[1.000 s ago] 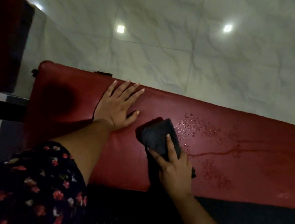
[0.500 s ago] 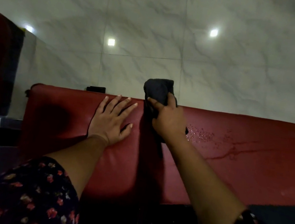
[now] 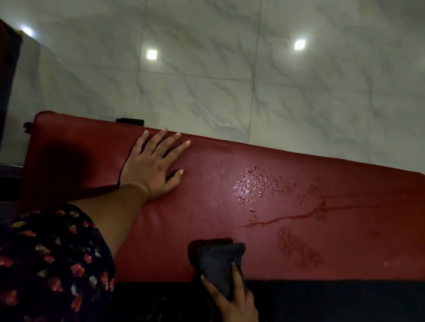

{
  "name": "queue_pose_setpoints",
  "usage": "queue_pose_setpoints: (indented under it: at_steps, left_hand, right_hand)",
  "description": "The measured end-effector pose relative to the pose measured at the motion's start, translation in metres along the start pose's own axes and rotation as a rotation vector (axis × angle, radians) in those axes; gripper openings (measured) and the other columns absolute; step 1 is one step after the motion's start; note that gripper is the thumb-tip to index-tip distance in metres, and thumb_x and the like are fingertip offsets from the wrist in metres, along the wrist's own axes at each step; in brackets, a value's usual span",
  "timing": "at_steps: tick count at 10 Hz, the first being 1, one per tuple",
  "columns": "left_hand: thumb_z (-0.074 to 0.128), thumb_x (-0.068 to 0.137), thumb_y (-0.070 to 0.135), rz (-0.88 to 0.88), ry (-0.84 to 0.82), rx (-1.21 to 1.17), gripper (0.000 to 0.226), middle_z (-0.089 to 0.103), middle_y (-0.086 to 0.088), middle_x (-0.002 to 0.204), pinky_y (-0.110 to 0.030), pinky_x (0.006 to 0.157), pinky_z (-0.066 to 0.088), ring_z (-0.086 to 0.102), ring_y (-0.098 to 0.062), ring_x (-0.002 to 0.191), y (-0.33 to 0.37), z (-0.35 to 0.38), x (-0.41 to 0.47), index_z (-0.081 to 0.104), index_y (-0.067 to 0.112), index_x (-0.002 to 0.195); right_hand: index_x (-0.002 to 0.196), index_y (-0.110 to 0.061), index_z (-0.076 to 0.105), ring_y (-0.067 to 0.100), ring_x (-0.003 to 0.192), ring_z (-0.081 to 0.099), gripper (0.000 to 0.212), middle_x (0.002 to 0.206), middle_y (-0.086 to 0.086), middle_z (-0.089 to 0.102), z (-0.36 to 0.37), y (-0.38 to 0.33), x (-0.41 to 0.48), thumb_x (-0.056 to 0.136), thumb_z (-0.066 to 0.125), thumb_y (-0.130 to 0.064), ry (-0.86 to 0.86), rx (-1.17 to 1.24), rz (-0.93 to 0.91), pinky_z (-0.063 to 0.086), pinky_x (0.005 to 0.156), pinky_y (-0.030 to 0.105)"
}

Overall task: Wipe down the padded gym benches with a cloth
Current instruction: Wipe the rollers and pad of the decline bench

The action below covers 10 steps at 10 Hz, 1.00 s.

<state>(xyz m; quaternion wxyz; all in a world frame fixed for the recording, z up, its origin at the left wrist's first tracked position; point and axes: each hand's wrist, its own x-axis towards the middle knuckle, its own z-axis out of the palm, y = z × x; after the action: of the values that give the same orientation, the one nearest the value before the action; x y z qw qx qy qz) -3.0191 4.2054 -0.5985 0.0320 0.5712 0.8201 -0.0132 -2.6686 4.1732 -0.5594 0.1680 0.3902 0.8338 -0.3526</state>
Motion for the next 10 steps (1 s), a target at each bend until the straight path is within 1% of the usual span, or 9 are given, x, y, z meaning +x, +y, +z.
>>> queue_pose_setpoints:
  at_steps: [1, 2, 3, 4, 5, 6, 8, 9, 10]
  left_hand:
    - [0.039, 0.087, 0.052, 0.000, 0.002, -0.003, 0.066, 0.044, -0.002, 0.150, -0.051, 0.119, 0.016, 0.033, -0.027, 0.142, 0.000, 0.001, 0.000, 0.042, 0.028, 0.148]
    - [0.040, 0.087, 0.052, 0.002, 0.008, -0.014, 0.066, 0.044, -0.002, 0.150, -0.050, 0.119, 0.015, 0.033, -0.028, 0.142, -0.001, 0.003, -0.001, 0.042, 0.028, 0.148]
    - [0.040, 0.087, 0.052, 0.003, 0.014, -0.004, 0.066, 0.044, -0.002, 0.150, -0.050, 0.119, 0.015, 0.033, -0.028, 0.142, -0.001, 0.004, -0.001, 0.041, 0.028, 0.148]
    - [0.040, 0.087, 0.052, 0.010, 0.028, -0.004, 0.066, 0.044, -0.003, 0.150, -0.050, 0.118, 0.015, 0.033, -0.028, 0.142, -0.001, 0.004, -0.001, 0.041, 0.028, 0.148]
    - [0.039, 0.087, 0.052, 0.016, 0.036, 0.003, 0.066, 0.044, -0.003, 0.150, -0.050, 0.118, 0.014, 0.032, -0.028, 0.142, -0.001, 0.004, 0.000, 0.042, 0.027, 0.148]
    - [0.039, 0.087, 0.052, 0.016, 0.031, 0.004, 0.066, 0.045, -0.003, 0.150, -0.050, 0.117, 0.013, 0.032, -0.028, 0.142, -0.001, 0.004, -0.001, 0.042, 0.027, 0.148]
    - [0.038, 0.087, 0.052, 0.016, 0.034, 0.009, 0.066, 0.044, -0.003, 0.150, -0.049, 0.118, 0.013, 0.032, -0.028, 0.142, 0.000, 0.003, 0.000, 0.042, 0.027, 0.148]
    - [0.039, 0.087, 0.052, 0.013, 0.027, 0.008, 0.066, 0.045, -0.003, 0.150, -0.050, 0.118, 0.014, 0.033, -0.028, 0.142, 0.000, 0.003, 0.000, 0.043, 0.027, 0.148]
    - [0.040, 0.086, 0.052, 0.013, 0.032, 0.008, 0.066, 0.046, -0.003, 0.149, -0.051, 0.118, 0.017, 0.034, -0.028, 0.142, -0.001, 0.003, 0.000, 0.045, 0.027, 0.147]
  right_hand:
    - [0.141, -0.064, 0.019, 0.028, 0.075, 0.067, 0.105, 0.163, -0.006, 0.008, 0.000, 0.013, -0.017, 0.050, 0.067, -0.045, 0.021, -0.031, -0.034, 0.057, 0.050, 0.038]
    - [0.139, -0.059, 0.033, 0.033, 0.077, 0.061, 0.090, 0.163, -0.001, 0.011, -0.009, 0.014, 0.002, 0.061, 0.066, -0.030, 0.125, -0.012, -0.043, 0.055, 0.053, 0.040]
    - [0.132, -0.052, 0.050, 0.033, 0.075, 0.055, 0.087, 0.159, 0.005, 0.023, -0.026, 0.004, 0.044, 0.058, 0.083, -0.021, 0.219, -0.032, -0.035, 0.051, 0.053, 0.037]
    - [0.124, -0.045, 0.061, 0.039, 0.087, 0.054, 0.067, 0.155, 0.005, 0.033, -0.065, -0.020, 0.129, 0.065, 0.080, -0.019, 0.279, -0.118, -0.086, 0.052, 0.060, 0.041]
    - [0.128, -0.047, 0.057, 0.044, 0.101, 0.050, 0.061, 0.159, 0.003, 0.026, -0.091, -0.041, 0.179, 0.076, 0.071, -0.019, 0.269, -0.165, -0.085, 0.054, 0.071, 0.049]
    - [0.138, -0.053, 0.042, 0.040, 0.114, 0.043, 0.058, 0.163, 0.000, 0.009, -0.120, -0.060, 0.226, 0.089, 0.056, -0.025, 0.271, -0.156, -0.019, 0.049, 0.086, 0.044]
    - [0.144, -0.050, 0.033, 0.039, 0.126, 0.041, 0.073, 0.160, 0.010, 0.009, -0.108, -0.052, 0.205, 0.083, 0.063, -0.025, 0.297, 0.107, 0.117, 0.045, 0.100, 0.044]
    - [0.145, -0.053, 0.026, 0.039, 0.127, 0.041, 0.082, 0.160, 0.012, 0.006, -0.081, -0.037, 0.163, 0.081, 0.067, -0.024, 0.318, 0.103, 0.093, 0.047, 0.101, 0.048]
    - [0.144, -0.054, 0.025, 0.041, 0.118, 0.050, 0.096, 0.159, 0.016, 0.010, -0.037, -0.004, 0.087, 0.070, 0.078, -0.022, 0.277, 0.026, -0.003, 0.053, 0.087, 0.045]
